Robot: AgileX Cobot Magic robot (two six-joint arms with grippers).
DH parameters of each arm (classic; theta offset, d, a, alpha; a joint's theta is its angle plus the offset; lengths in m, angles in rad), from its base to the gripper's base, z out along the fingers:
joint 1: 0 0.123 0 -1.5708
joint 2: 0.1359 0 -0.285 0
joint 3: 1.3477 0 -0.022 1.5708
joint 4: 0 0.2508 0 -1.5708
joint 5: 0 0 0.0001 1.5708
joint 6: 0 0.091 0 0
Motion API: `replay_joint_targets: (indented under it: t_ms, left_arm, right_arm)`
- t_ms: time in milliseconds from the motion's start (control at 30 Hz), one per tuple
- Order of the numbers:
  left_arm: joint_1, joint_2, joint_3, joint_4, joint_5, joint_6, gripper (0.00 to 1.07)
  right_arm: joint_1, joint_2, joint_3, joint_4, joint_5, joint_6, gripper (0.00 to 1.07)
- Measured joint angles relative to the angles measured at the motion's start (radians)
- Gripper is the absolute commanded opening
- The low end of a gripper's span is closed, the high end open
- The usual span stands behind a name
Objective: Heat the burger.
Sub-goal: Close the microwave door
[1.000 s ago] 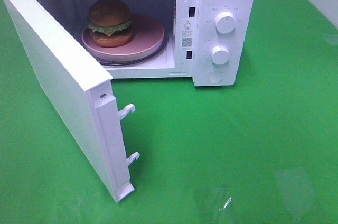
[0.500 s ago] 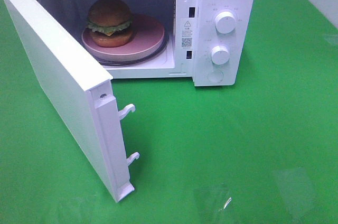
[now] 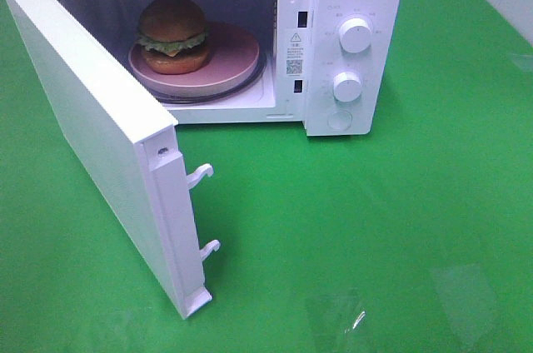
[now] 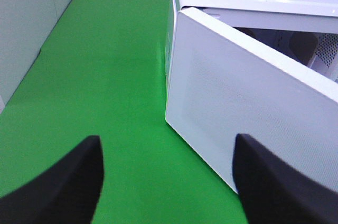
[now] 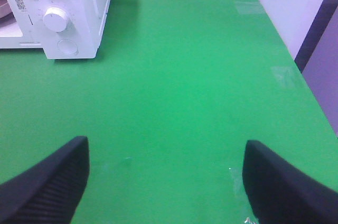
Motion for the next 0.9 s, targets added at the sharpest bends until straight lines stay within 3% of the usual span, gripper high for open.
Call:
replay_joint_targets:
  t_ms: [33, 67, 100, 133, 167, 200, 233, 300, 567, 700, 867, 900]
  left_arm:
    - [0.0, 0.047, 0.0, 0.001, -0.053, 0.0, 0.4]
    - [0.0, 0.047, 0.0, 0.001, -0.053, 0.0, 0.4]
    - [0.0, 0.095, 0.0, 0.001, -0.099, 0.0, 0.29]
    - [0.0, 0.095, 0.0, 0.001, -0.099, 0.0, 0.29]
    - [0.0, 0.141, 0.0, 0.001, -0.14, 0.0, 0.17]
    - [0.0, 0.141, 0.0, 0.001, -0.14, 0.0, 0.17]
    - [0.0, 0.19, 0.0, 0.001, -0.179, 0.0, 0.04]
    - [0.0, 0.244, 0.0, 0.001, -0.218, 0.0, 0.0]
    - [0.0, 0.395, 0.042, 0.002, -0.473, 0.035, 0.0]
    - [0.0, 0.507, 0.144, 0.002, -0.777, 0.045, 0.0]
    - [0.0, 0.572, 0.206, 0.002, -0.959, 0.045, 0.0]
    - [0.0, 0.621, 0.244, 0.003, -1.094, 0.045, 0.0]
  right_arm:
    - [0.0, 0.0, 0.0, 0.0, 0.0, 0.0, 0.76]
    - [0.0, 0.0, 0.0, 0.0, 0.0, 0.0, 0.76]
    - [0.0, 0.0, 0.0, 0.0, 0.0, -0.001, 0.76]
    - [0.0, 0.0, 0.0, 0.0, 0.0, -0.001, 0.76]
    - [0.0, 0.0, 0.0, 0.0, 0.0, -0.001, 0.76]
    - [0.0, 0.0, 0.0, 0.0, 0.0, -0.001, 0.76]
    - [0.0, 0.0, 0.0, 0.0, 0.0, -0.001, 0.76]
    - [0.0, 0.0, 0.0, 0.0, 0.0, -0.001, 0.76]
    - [0.0, 0.0, 0.0, 0.0, 0.0, -0.001, 0.76]
    - [0.0, 0.0, 0.0, 0.0, 0.0, -0.001, 0.76]
    - [0.0, 0.0, 0.0, 0.0, 0.0, -0.001, 0.76]
    - [0.0, 0.0, 0.0, 0.0, 0.0, -0.001, 0.76]
